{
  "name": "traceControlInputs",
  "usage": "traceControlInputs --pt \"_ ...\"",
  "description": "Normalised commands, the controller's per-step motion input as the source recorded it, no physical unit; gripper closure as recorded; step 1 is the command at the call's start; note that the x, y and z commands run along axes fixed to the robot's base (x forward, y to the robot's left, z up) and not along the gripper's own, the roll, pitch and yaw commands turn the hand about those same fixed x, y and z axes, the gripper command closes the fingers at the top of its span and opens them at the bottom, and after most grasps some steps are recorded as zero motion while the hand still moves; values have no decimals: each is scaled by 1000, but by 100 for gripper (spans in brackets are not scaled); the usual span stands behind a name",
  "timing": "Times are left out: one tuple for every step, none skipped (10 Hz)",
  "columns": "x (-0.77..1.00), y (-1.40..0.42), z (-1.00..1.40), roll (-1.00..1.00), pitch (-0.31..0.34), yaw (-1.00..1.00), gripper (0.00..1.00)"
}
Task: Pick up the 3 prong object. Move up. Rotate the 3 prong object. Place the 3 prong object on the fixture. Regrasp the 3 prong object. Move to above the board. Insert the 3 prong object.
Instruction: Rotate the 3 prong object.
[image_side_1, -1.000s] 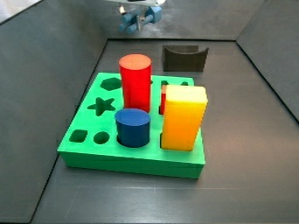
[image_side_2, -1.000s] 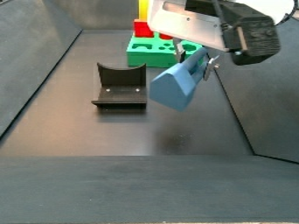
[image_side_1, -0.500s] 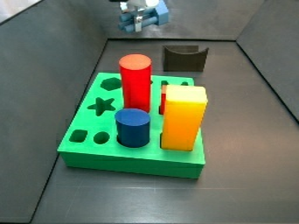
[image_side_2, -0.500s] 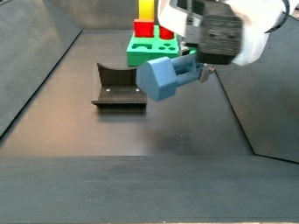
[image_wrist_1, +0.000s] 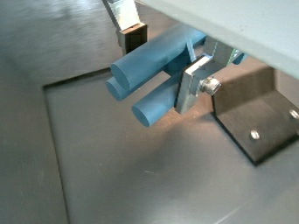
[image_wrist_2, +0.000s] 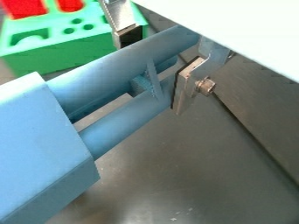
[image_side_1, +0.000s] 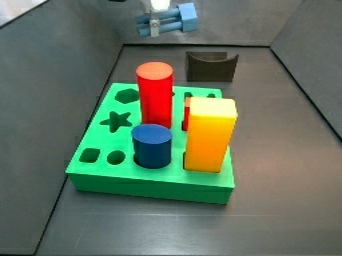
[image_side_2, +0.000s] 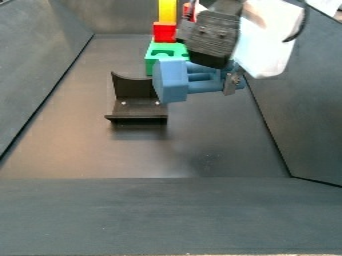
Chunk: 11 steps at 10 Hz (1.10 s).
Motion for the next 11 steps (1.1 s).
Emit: traceControlInputs --pt "15 20 -6 0 -3 -1000 100" --pt "15 20 -5 0 -3 -1000 100" --pt "15 20 -5 0 -3 -1000 100" --pt "15 20 -5 0 -3 -1000 100" --pt "15 20 -6 0 -3 -1000 100" --pt "15 20 -6 0 -4 -1000 100" --pt "15 20 -6 0 -4 -1000 100" --pt "15 20 -6 0 -4 -1000 100" --pt "15 20 -6 0 -4 -1000 100" --pt "15 20 -6 0 -4 -1000 100" --pt "15 20 -6 0 -5 -1000 100"
